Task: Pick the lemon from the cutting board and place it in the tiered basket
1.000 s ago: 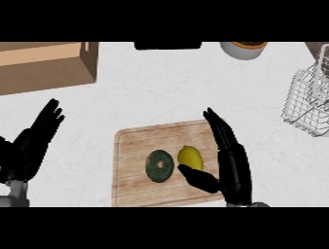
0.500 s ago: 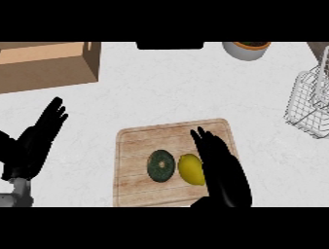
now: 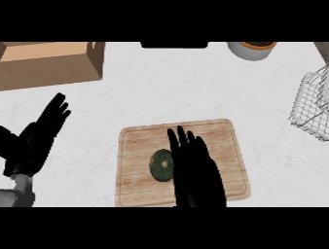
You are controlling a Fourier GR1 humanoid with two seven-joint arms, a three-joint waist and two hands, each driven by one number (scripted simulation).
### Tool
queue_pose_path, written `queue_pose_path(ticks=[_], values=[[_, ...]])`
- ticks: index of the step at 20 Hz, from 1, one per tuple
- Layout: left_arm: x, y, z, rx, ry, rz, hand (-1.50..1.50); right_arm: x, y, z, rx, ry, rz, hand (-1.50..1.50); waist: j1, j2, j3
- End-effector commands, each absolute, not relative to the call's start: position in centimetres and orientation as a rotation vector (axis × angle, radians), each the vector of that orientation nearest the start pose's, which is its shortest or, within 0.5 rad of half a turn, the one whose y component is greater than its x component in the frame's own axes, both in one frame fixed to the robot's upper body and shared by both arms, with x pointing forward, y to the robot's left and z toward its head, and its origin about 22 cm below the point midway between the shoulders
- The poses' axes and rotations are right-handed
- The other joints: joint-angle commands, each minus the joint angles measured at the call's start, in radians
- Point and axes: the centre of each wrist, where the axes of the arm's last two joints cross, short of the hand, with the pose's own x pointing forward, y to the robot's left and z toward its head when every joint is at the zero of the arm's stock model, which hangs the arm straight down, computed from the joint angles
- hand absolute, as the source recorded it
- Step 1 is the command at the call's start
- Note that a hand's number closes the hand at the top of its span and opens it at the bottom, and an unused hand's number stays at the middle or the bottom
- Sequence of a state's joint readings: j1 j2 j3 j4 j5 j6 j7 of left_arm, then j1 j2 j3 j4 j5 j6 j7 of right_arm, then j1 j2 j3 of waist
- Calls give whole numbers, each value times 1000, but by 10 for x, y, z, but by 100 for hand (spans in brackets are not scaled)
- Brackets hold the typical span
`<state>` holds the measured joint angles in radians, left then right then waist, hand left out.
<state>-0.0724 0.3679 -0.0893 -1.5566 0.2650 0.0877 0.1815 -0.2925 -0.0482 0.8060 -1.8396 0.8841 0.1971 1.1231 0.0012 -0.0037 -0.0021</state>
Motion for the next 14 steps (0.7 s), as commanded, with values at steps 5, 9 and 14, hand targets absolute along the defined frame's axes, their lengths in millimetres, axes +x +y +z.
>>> queue_pose_path(ticks=[5,9,14], values=[[269,279,26,78,-1432,-85,0,200,-48,64,-862,-928,1032,-150,-9,5,2],[255,299,26,83,-1420,-88,0,206,-42,52,-885,-942,1029,-150,1,3,2],[260,298,32,77,-1418,-91,0,216,-37,26,-965,-960,1011,-150,4,4,2]])
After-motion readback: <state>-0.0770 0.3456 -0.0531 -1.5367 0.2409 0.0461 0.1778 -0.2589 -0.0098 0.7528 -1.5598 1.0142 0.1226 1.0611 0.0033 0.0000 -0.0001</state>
